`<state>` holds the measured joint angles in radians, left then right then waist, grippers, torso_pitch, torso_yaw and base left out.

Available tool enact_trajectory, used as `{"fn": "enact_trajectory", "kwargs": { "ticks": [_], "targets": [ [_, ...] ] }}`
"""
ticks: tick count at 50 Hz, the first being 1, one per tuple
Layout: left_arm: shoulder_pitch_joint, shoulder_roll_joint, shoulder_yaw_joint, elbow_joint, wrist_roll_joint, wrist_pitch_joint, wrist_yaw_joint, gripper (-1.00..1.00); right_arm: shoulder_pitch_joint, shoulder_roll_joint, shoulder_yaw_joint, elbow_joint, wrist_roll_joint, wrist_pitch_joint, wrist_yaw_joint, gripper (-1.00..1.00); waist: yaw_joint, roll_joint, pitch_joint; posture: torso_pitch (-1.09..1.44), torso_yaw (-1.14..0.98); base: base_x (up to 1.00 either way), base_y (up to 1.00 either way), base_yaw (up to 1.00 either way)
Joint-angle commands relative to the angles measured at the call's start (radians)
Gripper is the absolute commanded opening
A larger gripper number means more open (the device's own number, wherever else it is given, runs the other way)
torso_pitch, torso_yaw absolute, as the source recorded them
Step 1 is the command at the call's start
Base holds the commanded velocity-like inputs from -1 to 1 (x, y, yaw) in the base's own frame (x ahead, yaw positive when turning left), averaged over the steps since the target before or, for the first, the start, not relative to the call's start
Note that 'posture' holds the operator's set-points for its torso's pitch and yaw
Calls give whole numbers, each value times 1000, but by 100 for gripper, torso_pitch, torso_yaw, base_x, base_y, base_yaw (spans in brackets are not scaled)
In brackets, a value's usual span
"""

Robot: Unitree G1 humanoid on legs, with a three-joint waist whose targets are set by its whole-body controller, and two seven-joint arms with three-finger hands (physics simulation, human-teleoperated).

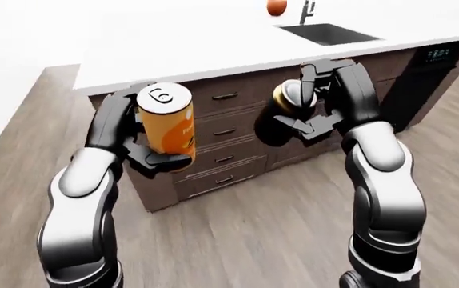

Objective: Move the drinks to the dining counter.

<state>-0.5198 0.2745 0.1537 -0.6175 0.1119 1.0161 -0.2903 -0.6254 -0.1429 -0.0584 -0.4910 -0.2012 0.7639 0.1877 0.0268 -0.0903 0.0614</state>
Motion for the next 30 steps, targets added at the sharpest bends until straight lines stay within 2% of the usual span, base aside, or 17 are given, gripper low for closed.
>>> {"fn": "enact_trajectory", "kwargs": {
  "ticks": [1,5,10,12,13,14,15,16,17,18,20,21,25,27,28,29,30],
  "targets": [
    [-40,15,27,-35,13,-38,17,-100,-43,0,8,-34,4,-36,-2,-100,7,5,-23,0,0,37,0,100],
    [-33,16,29,-46,13,-34,13,-100,-37,-1,4,-48,4,-30,0,-100,-1,35,-26,0,0,37,0,100],
    [-30,14,28,-42,15,-40,13,-100,-30,-1,2,-47,6,-37,-2,-100,-17,86,-42,0,0,38,0,100],
    [-30,13,27,-40,16,-42,13,-100,-31,-1,3,-45,6,-37,-2,-100,-19,125,-55,0,0,40,0,100],
    [-27,13,27,-42,16,-42,13,-100,-30,-3,2,-45,5,-38,-2,-100,-10,169,-75,0,0,39,0,100],
    [-26,13,28,-42,17,-43,13,-100,-29,-4,2,-44,4,-39,-2,-100,-3,136,-46,0,0,39,0,100],
    [-24,13,30,-42,17,-44,12,-100,-28,-8,9,-42,-5,-39,1,-100,-39,167,-38,0,0,51,83,0],
    [-23,13,30,-43,17,-44,11,-100,-29,-5,8,-43,-5,-39,2,-100,-4,135,-24,0,0,51,71,0],
    [-21,11,29,-39,18,-49,12,-100,-31,-4,14,-38,-12,-43,4,-100,3,117,-26,0,0,62,55,0],
    [-20,11,29,-40,18,-49,11,-100,-32,-3,15,-40,-13,-44,8,-100,1,107,-15,0,0,70,44,0],
    [-22,12,33,-41,17,-47,11,-100,-34,-1,9,-41,-14,-42,10,-100,2,101,0,0,0,79,40,0],
    [-20,13,33,-42,17,-48,10,-100,-34,-1,10,-41,-16,-42,10,-100,-4,104,1,0,0,84,40,0],
    [-19,14,33,-47,16,-45,9,-100,-38,3,6,-47,-15,-34,9,-100,-5,96,-30,0,0,85,39,0],
    [-20,14,36,-49,16,-42,10,-100,-39,2,5,-51,-14,-31,9,-100,-9,77,-45,0,0,85,36,0],
    [-20,14,34,-51,15,-41,9,-100,-39,1,5,-54,-14,-27,9,-100,-15,51,-56,0,0,86,32,0],
    [-20,14,34,-51,16,-41,10,-100,-37,0,4,-61,-13,-22,10,-100,-28,79,-25,0,0,87,10,0],
    [-21,15,34,-54,15,-38,10,-100,-37,1,0,-69,-9,-17,10,-100,-24,65,0,0,0,85,0,0]
  ]
}}
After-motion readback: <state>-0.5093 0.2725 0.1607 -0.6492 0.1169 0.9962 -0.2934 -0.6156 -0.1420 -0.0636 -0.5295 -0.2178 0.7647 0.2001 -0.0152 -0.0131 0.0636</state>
